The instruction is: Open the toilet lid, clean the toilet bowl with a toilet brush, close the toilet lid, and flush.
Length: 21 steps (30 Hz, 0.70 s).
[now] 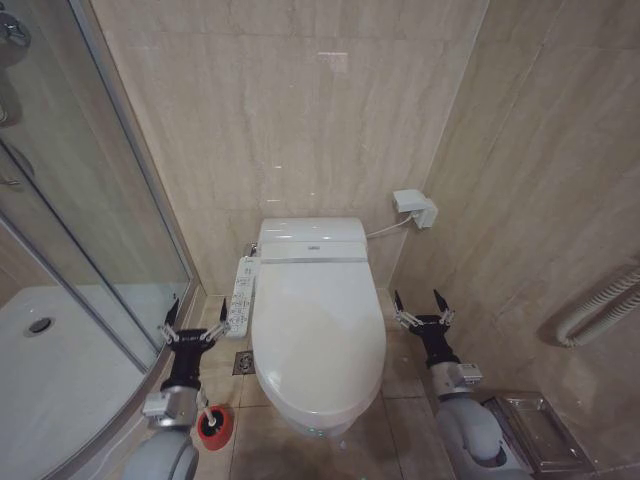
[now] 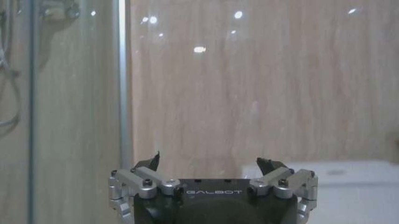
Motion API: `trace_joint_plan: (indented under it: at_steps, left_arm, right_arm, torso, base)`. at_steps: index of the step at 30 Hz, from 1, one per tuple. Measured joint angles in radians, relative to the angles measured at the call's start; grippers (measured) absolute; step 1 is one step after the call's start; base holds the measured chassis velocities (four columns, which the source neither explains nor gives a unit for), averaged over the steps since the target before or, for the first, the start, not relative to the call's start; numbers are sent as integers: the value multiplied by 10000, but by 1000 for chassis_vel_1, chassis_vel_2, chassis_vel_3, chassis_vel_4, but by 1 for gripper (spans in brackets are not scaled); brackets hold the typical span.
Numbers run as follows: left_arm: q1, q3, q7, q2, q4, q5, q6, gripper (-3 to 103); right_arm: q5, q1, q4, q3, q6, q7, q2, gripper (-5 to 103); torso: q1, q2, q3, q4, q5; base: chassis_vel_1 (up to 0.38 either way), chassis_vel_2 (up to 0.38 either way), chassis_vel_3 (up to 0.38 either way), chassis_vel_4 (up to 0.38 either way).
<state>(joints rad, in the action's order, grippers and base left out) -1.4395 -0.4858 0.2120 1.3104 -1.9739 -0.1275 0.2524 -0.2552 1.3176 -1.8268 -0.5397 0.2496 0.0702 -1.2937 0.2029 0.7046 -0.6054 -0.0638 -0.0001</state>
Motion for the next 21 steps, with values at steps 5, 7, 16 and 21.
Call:
trace_joint_plan:
  at_steps: [5, 7, 16, 21]
  left_arm:
    - [132, 24, 86, 165, 254, 22, 135, 100]
    - [206, 52, 78, 206, 204, 24, 72, 100]
    - [330, 93, -12, 261, 297, 85, 39, 100]
    - [379, 95, -41, 264, 370, 86, 38, 100]
  right_arm:
    - [0, 0, 0, 0, 0, 0, 0, 100]
    - [0, 0, 0, 0, 0, 0, 1, 100]
    - [0, 0, 0, 0, 0, 0, 0, 100]
    - [0, 1, 0, 0, 0, 0, 0, 100]
  torso:
    - [0, 0, 0, -3, 0]
    - [0, 0, 0, -3, 1]
    - [-2, 0, 0, -2, 2]
    - [-4, 0, 1, -3, 1]
  base:
    - [0, 0, 0, 0]
    - [0, 0, 0, 0]
    - [-3, 8, 4, -5]
    - [-69, 82, 69, -77]
